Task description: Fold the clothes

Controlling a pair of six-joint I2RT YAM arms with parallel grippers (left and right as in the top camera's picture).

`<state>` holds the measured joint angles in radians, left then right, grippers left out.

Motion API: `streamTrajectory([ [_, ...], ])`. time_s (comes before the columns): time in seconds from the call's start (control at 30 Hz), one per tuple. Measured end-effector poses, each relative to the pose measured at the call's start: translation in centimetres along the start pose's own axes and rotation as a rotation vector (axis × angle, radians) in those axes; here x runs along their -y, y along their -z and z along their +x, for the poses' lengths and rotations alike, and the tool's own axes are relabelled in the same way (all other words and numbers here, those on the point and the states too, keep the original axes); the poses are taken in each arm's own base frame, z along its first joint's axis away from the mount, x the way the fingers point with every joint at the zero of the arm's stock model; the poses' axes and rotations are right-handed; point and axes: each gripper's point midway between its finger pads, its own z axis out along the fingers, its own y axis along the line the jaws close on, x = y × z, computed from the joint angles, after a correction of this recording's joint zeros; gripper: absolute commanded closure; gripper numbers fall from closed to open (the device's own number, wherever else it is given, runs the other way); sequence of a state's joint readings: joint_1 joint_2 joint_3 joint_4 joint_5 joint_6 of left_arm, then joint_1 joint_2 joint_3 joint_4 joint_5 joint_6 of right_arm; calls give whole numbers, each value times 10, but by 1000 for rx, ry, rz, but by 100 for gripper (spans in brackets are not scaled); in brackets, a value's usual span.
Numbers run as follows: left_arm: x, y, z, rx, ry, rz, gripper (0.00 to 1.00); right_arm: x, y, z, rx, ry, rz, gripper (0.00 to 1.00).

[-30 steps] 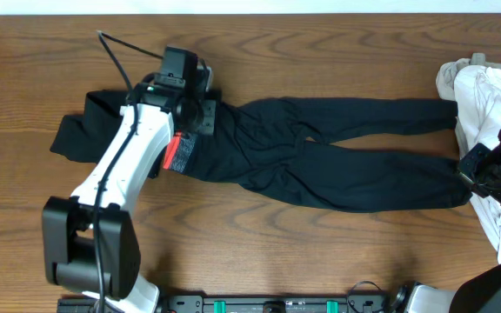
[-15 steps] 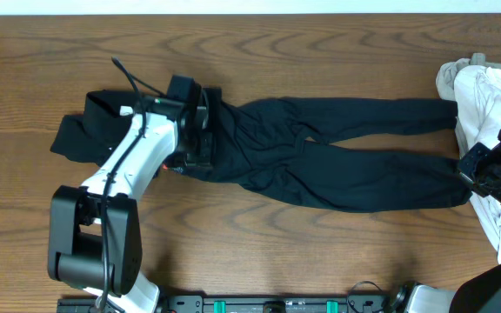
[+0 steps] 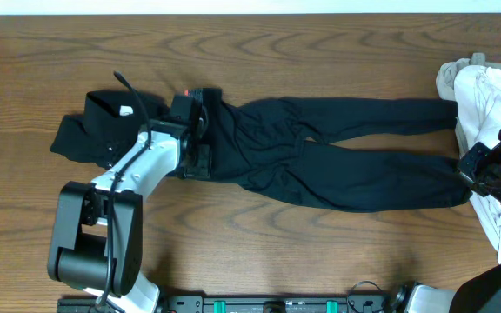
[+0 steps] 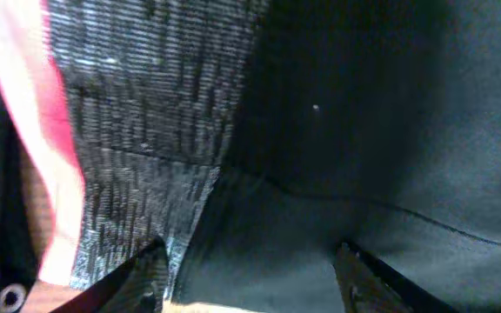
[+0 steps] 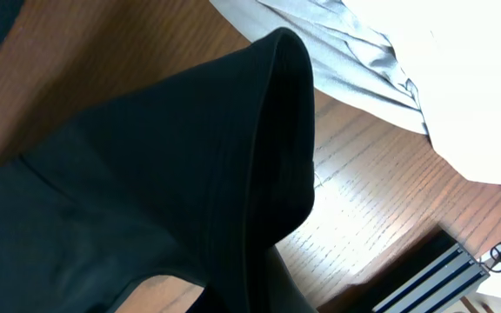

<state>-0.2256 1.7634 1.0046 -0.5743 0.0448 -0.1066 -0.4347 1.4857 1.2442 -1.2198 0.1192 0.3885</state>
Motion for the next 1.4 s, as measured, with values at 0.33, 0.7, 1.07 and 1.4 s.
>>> streamTrajectory([
  [0.33,6,-1,6,-1,-34,-3,93,0,0,-1,5,0,-2,99],
  [0.7,25,30,82,-298,-78,6,94,-2,0,-1,5,-1,-10,99],
  [1.07,60,141,45,-36,-37,231,94,-5,0,-3,10,2,-23,99],
  [1.4,53,87,-54,199,-67,182,78,-6,0,-5,16,1,-33,99],
])
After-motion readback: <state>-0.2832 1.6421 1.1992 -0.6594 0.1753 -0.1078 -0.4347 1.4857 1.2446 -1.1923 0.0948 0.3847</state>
